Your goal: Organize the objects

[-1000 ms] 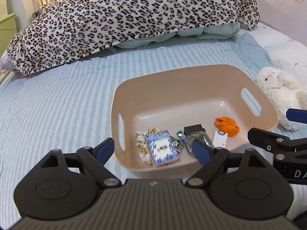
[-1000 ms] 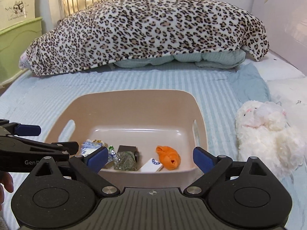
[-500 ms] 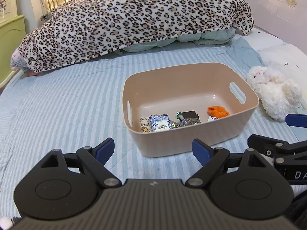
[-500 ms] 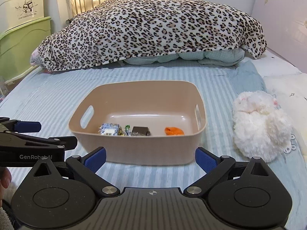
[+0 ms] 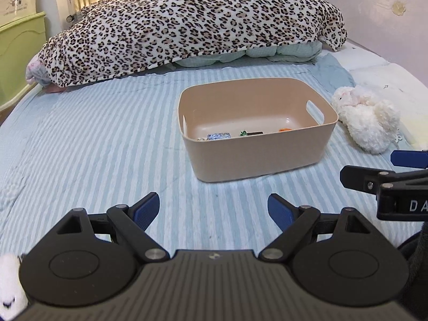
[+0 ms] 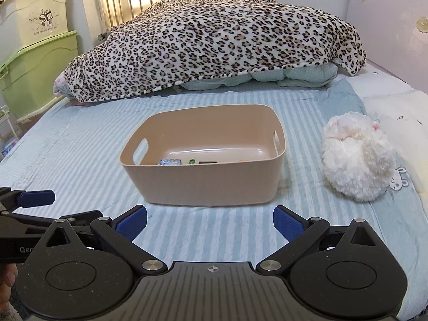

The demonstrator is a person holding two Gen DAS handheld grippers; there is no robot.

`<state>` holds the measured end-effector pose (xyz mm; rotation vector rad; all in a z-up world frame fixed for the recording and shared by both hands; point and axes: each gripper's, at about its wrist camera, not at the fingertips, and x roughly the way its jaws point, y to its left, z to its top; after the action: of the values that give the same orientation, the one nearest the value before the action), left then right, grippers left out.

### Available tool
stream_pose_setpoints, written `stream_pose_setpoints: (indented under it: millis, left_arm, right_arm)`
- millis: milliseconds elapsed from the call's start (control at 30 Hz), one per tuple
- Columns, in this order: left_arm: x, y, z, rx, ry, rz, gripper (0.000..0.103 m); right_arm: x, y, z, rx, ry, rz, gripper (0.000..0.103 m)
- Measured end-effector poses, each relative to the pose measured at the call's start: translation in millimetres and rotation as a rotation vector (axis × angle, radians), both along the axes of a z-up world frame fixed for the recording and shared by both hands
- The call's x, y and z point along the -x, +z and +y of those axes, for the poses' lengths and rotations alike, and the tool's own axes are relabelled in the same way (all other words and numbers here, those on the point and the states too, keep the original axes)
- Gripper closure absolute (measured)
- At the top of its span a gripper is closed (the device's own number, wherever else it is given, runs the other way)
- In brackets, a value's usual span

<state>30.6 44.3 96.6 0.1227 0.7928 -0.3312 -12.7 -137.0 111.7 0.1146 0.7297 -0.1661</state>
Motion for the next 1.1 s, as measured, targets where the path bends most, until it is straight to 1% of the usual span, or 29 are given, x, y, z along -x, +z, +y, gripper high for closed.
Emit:
stream_pose_setpoints:
  millis: [100, 233, 433, 600, 767, 1100]
  left_arm:
    - [10.1, 3.3, 7.1, 0.017, 0.015, 0.000, 0.015]
    - [23.1, 6.2, 12.6, 0.014, 0.021, -0.005, 0.015]
    - [35.1, 11.8, 24.3, 0.023, 0.026, -0.007, 0.015]
    - [37.7, 13.7, 25.3, 0.015, 0.016, -0.017, 0.015]
    - [39.8, 15.2, 25.3, 0.028, 0.011, -0.018, 0.015]
    - [50.3, 13.9, 22.2, 0.035, -0.008, 0.007, 0.015]
  right_arm:
    - [10.5, 2.5, 7.0, 0.005, 0.002, 0.001, 0.001]
    - [26.0, 4.4, 13.3, -0.016, 0.003, -0.001, 0.001]
    - [45.4, 6.4, 26.0, 0.018, 0.019, 0.003, 0.001]
    - [51.5, 7.6, 28.7, 0.008, 0.028, 0.002, 0.001]
    - [52.2, 6.8, 29.2, 0.005, 0.031, 0.007, 0.001]
    - [60.7, 2.4, 38.8, 0.009, 0.051, 0.022, 0.001]
